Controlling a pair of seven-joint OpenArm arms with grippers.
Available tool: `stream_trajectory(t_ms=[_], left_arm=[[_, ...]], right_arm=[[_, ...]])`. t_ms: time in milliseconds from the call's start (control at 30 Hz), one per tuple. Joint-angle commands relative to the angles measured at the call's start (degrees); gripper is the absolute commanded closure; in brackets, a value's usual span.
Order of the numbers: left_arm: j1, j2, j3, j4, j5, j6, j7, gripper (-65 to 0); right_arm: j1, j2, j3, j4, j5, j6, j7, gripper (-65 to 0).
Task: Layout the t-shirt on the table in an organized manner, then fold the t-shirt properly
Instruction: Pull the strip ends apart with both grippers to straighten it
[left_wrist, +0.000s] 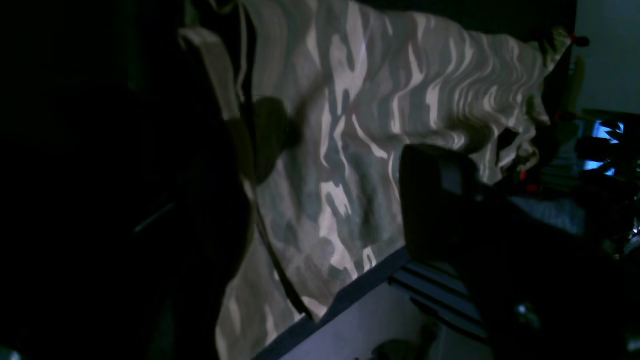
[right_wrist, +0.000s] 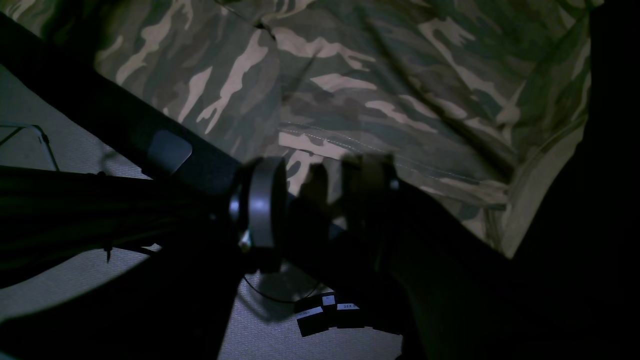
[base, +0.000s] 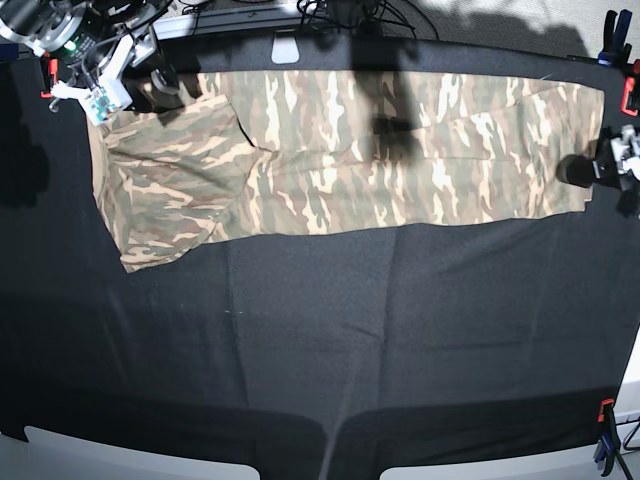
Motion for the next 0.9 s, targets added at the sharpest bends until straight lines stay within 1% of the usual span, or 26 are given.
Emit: stream_trajectory(t_ms=[0,133,300,367,433,467,600,700,800,867], left_arm=[[-0.48,-1.25,-0.39,0.83,0.37,-0.34,0.10,-45.1],[-0.48,0.50,-0.39,0.83,3.80,-0.34,0.10,-45.1],[-0.50,1.64,-0.39,0.83,3.93,-0.34,0.10,-45.0],[-0.50,1.62,-0.39,0.83,3.93,-0.34,0.10,-43.9],[-0.50,1.64,-0.39,0.85,3.91,-0.34,0.10,-38.9],[-0.48,1.64,-0.39,0.85,3.93,-0.34,0.10,-34.7],[-0.52,1.62,-0.39,0.85,3.69,-0.34,0.10,-13.2],[-0.52,1.57,-0.39,0.85,3.67,-0.34,0.10,0.0],[-0.70,1.14,-0.39,0.90,3.72,-0.34,0.10,0.0],[-0.70,0.24,-0.39,0.90,3.76,-0.34,0.10,0.0]], right_arm=[[-0.17,0.33,0.31,1.03,1.27,0.30,1.14,-23.9],[-0.17,0.33,0.31,1.03,1.27,0.30,1.14,-23.9],[-0.17,0.33,0.31,1.03,1.27,0.30,1.14,-23.9],[-0.17,0.33,0.31,1.03,1.27,0.30,1.16,-23.9],[-0.17,0.33,0.31,1.03,1.27,0.30,1.20,-23.9],[-0.17,0.33,0.31,1.03,1.27,0.30,1.27,-23.9],[-0.17,0.33,0.31,1.03,1.27,0.30,1.33,-23.9],[-0.17,0.33,0.31,1.03,1.27,0.30,1.33,-23.9],[-0.17,0.33,0.31,1.03,1.27,0.30,1.33,-23.9],[-0.17,0.33,0.31,1.03,1.27,0.30,1.33,-23.9]])
